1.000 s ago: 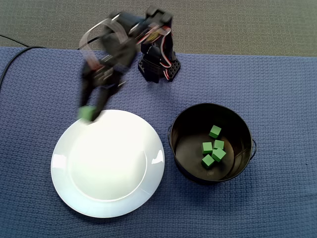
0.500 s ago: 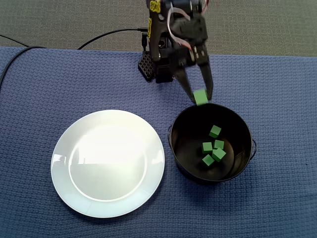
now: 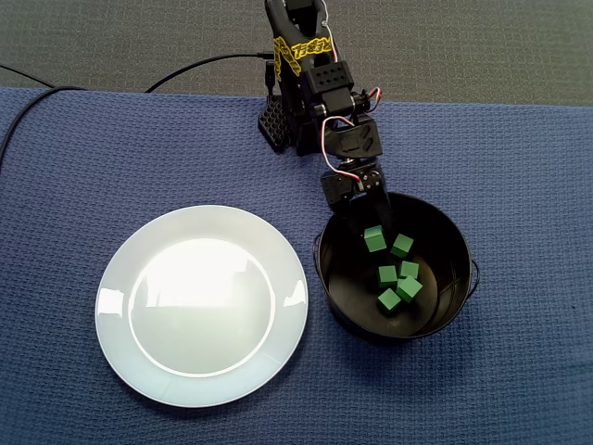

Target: Pick up the items on the white plate and put them in the black container.

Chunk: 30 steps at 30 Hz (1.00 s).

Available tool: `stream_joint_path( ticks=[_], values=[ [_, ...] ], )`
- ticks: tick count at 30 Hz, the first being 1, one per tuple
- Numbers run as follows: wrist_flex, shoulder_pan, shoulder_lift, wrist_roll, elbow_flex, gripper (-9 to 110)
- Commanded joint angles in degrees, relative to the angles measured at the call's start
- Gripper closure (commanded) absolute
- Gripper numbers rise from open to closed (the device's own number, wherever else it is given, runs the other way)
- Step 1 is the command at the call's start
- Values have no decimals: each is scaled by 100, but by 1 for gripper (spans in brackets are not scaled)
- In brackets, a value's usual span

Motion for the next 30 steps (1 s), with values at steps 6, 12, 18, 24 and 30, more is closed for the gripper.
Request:
stream_joint_path(
  ticks=[6, 12, 18, 24, 30],
  values=[
    [123, -97, 202, 492, -193, 55],
    [1907, 97, 905, -70, -765, 48],
    [2619, 1046, 1890, -1063, -1450, 83],
    [2804, 1705, 3164, -2549, -993, 102],
    [3428, 2197, 3647, -3313, -343, 102]
  ],
)
